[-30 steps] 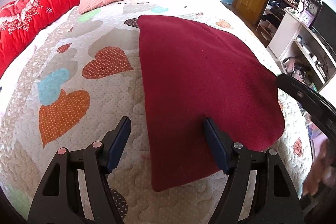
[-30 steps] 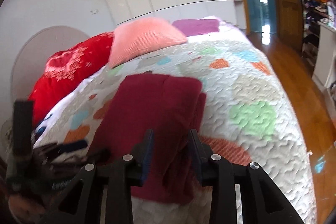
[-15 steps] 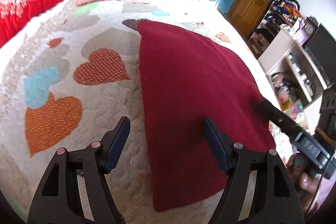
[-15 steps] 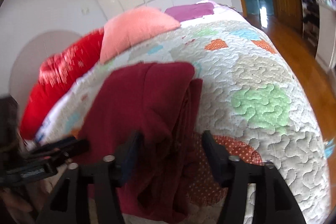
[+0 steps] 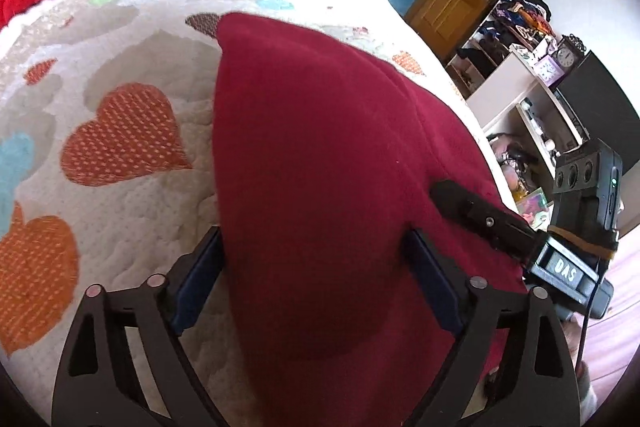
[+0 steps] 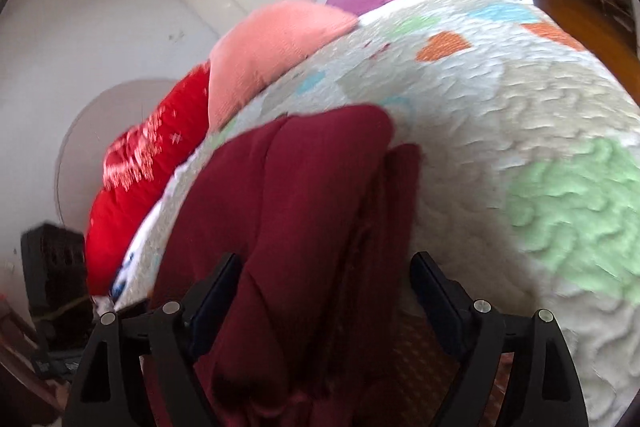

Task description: Fold small clothes

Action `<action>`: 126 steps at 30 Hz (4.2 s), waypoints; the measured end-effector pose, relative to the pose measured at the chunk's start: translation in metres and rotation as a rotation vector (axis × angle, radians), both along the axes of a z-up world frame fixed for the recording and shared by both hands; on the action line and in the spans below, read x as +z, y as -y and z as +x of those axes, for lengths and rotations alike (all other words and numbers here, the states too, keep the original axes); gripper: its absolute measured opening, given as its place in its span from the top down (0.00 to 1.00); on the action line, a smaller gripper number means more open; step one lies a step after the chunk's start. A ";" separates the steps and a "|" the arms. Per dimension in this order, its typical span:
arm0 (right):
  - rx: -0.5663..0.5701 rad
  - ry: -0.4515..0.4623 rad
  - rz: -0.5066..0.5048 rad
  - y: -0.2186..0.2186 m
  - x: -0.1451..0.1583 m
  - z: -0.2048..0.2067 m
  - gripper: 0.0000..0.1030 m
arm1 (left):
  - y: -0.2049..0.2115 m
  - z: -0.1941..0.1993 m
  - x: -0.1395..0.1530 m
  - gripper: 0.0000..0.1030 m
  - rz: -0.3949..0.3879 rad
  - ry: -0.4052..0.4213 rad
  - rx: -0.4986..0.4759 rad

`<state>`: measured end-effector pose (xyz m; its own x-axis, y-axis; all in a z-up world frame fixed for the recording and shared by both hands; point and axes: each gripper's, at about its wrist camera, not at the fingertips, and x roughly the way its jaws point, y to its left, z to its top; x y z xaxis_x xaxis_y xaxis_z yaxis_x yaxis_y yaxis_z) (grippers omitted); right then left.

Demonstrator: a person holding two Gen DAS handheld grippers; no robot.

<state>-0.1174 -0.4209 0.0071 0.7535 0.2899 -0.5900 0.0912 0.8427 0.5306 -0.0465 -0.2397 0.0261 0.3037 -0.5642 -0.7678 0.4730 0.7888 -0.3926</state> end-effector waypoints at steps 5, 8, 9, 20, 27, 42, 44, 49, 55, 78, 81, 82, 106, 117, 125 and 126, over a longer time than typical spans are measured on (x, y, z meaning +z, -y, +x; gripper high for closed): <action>0.030 0.005 0.013 -0.002 -0.001 0.006 0.34 | 0.000 -0.006 0.002 0.15 0.011 0.028 -0.005; -0.001 0.004 0.002 -0.009 0.004 0.000 0.47 | 0.000 -0.013 0.010 0.26 0.040 0.074 -0.008; -0.010 0.006 -0.012 -0.012 0.006 -0.002 0.50 | -0.001 -0.015 0.013 0.30 0.042 0.082 -0.007; 0.023 0.070 -0.020 -0.064 0.048 -0.026 0.56 | -0.057 -0.038 0.048 0.38 0.056 0.126 0.033; 0.064 -0.026 0.057 -0.112 0.032 -0.030 0.50 | -0.098 -0.047 0.030 0.38 0.125 0.064 0.066; 0.098 0.053 -0.300 -0.154 0.085 -0.058 0.53 | -0.120 -0.066 0.049 0.35 0.153 0.182 0.224; 0.133 0.029 -0.312 -0.164 0.073 -0.053 0.54 | -0.125 -0.067 0.052 0.35 0.162 0.203 0.246; 0.127 -0.040 -0.527 -0.183 0.036 -0.050 0.53 | -0.130 -0.074 0.059 0.35 0.179 0.230 0.271; 0.128 0.004 -0.469 -0.180 0.061 -0.064 0.54 | -0.128 -0.088 0.068 0.35 0.213 0.296 0.269; 0.037 0.181 -0.462 -0.187 0.120 -0.118 0.34 | -0.128 -0.121 0.104 0.35 0.197 0.430 0.302; 0.038 0.178 -0.461 -0.188 0.119 -0.118 0.34 | -0.128 -0.121 0.103 0.35 0.202 0.429 0.306; 0.040 0.177 -0.461 -0.187 0.119 -0.117 0.34 | -0.128 -0.121 0.102 0.35 0.203 0.429 0.307; 0.046 0.143 -0.438 -0.183 0.109 -0.112 0.33 | -0.125 -0.121 0.096 0.35 0.223 0.426 0.299; 0.050 0.123 -0.435 -0.184 0.104 -0.110 0.33 | -0.123 -0.121 0.093 0.35 0.229 0.425 0.296; 0.050 0.122 -0.434 -0.184 0.104 -0.110 0.33 | -0.123 -0.122 0.092 0.35 0.226 0.423 0.296; 0.049 0.121 -0.434 -0.184 0.104 -0.110 0.33 | -0.123 -0.122 0.091 0.35 0.227 0.423 0.296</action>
<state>-0.2277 -0.2370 0.1107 0.8162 0.0721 -0.5732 0.0050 0.9913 0.1317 -0.1680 -0.1171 0.1172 0.7314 -0.2432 -0.6371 0.2983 0.9542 -0.0218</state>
